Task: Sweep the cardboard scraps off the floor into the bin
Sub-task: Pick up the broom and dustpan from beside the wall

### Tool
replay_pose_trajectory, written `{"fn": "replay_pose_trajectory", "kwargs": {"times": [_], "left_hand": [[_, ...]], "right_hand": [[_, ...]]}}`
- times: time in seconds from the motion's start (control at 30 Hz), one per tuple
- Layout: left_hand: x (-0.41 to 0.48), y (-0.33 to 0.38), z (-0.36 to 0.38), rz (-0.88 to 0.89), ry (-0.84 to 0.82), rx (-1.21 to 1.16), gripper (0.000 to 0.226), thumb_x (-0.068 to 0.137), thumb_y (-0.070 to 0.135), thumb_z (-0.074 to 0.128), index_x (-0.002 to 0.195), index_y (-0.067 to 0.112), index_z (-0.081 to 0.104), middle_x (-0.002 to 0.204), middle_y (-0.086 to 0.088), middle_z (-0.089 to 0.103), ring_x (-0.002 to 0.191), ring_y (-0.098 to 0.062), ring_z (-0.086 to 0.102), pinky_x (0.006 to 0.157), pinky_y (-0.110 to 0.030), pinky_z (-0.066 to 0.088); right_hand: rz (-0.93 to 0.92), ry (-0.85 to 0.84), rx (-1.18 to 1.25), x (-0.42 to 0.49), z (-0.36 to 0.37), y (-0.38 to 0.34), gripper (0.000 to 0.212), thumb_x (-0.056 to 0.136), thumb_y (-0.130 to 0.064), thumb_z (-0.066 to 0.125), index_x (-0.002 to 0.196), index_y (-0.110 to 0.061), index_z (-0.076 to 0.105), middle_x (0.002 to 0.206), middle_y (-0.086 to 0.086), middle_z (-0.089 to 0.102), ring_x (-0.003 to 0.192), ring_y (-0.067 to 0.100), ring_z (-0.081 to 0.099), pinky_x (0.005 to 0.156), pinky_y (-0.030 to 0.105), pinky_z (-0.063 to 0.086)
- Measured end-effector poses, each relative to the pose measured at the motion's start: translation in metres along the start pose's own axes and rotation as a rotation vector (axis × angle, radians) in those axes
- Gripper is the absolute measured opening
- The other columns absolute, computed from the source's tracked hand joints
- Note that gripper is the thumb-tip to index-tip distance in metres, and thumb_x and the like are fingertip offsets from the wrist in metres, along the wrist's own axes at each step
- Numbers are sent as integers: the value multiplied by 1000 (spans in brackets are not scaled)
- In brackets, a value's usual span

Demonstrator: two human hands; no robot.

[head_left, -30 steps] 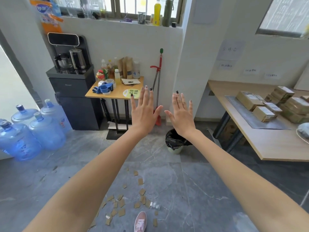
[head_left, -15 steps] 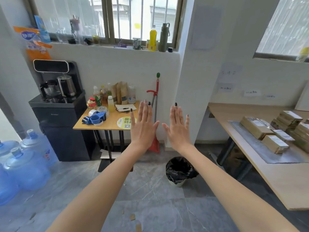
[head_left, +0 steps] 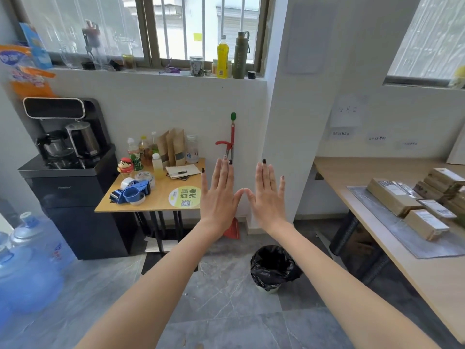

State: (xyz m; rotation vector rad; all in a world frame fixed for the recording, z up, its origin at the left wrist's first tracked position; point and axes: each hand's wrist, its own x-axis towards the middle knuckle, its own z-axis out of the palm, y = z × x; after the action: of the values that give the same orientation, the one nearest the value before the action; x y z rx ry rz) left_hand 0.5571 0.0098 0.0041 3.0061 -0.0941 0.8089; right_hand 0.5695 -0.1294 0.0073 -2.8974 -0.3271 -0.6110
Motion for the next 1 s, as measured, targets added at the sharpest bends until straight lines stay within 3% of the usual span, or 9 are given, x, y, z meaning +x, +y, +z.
{"fn": "replay_pose_trajectory", "kwargs": {"times": [0.43, 0.63, 0.73, 1.0], "left_hand": [[111, 7, 76, -50, -37, 14, 73, 96, 56, 9, 151, 11, -10, 158, -7, -19, 145, -19, -20, 119, -49, -3], [184, 16, 117, -65, -50, 37, 66, 98, 48, 7, 150, 11, -10, 159, -7, -17, 145, -20, -19, 118, -48, -8], [219, 20, 132, -79, -28, 56, 65, 99, 46, 10, 150, 10, -7, 159, -7, -14, 146, -20, -17, 115, -47, -12], [277, 15, 168, -87, 7, 56, 64, 97, 45, 6, 150, 10, 0, 159, -7, -7, 147, -22, -7, 118, -49, 2]], "right_hand": [[-64, 5, -28, 119, 67, 44, 68, 99, -49, 18, 146, -13, -16, 161, 4, -9, 148, 19, -10, 116, 49, -9], [-64, -29, -11, 189, 96, 88, 71, 86, -53, -7, 145, -14, -16, 161, 3, -6, 148, 20, -7, 115, 48, -9], [-81, -26, 10, 223, 108, 107, 71, 86, -52, -7, 146, -14, -14, 161, 4, -5, 148, 20, -8, 115, 48, -9], [-113, 0, 54, 290, 136, 126, 79, 87, -52, -2, 153, -8, 5, 161, 5, 3, 149, 23, -3, 117, 50, -2]]}}
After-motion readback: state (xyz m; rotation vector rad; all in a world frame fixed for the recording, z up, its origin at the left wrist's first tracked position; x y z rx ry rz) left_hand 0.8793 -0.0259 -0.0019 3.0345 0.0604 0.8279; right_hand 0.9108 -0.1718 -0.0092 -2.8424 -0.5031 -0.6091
